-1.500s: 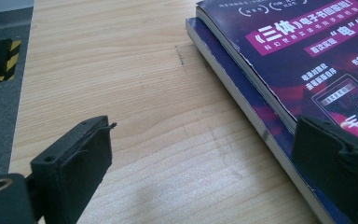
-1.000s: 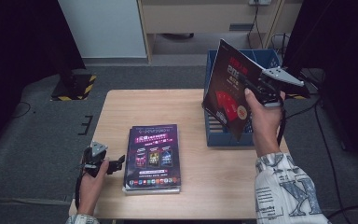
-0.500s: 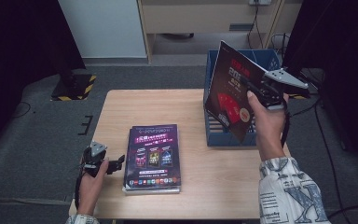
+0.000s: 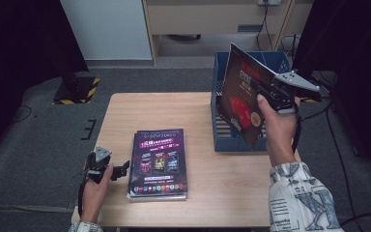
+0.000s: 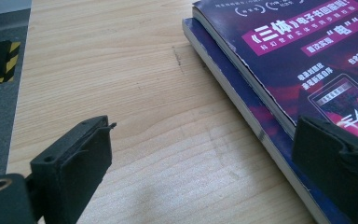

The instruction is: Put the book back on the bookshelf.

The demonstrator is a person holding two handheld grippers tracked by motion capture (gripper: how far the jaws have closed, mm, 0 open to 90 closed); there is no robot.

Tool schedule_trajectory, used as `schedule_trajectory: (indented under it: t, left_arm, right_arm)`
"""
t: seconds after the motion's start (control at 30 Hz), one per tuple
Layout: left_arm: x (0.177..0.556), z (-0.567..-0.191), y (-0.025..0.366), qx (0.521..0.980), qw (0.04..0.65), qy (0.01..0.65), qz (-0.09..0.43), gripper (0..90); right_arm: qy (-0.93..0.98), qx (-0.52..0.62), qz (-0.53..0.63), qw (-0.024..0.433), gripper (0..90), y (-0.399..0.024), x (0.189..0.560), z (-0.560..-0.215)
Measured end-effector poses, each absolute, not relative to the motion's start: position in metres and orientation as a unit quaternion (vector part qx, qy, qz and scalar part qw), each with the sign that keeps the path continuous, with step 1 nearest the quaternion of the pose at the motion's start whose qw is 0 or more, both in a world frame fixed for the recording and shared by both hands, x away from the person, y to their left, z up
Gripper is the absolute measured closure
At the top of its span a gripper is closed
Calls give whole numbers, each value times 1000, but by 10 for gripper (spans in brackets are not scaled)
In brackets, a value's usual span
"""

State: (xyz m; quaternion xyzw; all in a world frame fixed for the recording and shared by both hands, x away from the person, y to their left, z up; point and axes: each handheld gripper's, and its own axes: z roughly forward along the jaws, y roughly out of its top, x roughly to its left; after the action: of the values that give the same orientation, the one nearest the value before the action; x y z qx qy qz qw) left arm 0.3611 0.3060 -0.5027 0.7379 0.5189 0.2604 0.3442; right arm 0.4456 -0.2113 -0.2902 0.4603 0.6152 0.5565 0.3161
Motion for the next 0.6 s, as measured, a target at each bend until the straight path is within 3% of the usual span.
schedule_trajectory:
  t: [0.6]
  left_arm:
    - [361,-504,305,741,342,516,260,44]
  right_arm:
    - [606,478,540,335,864,-192,478,-303]
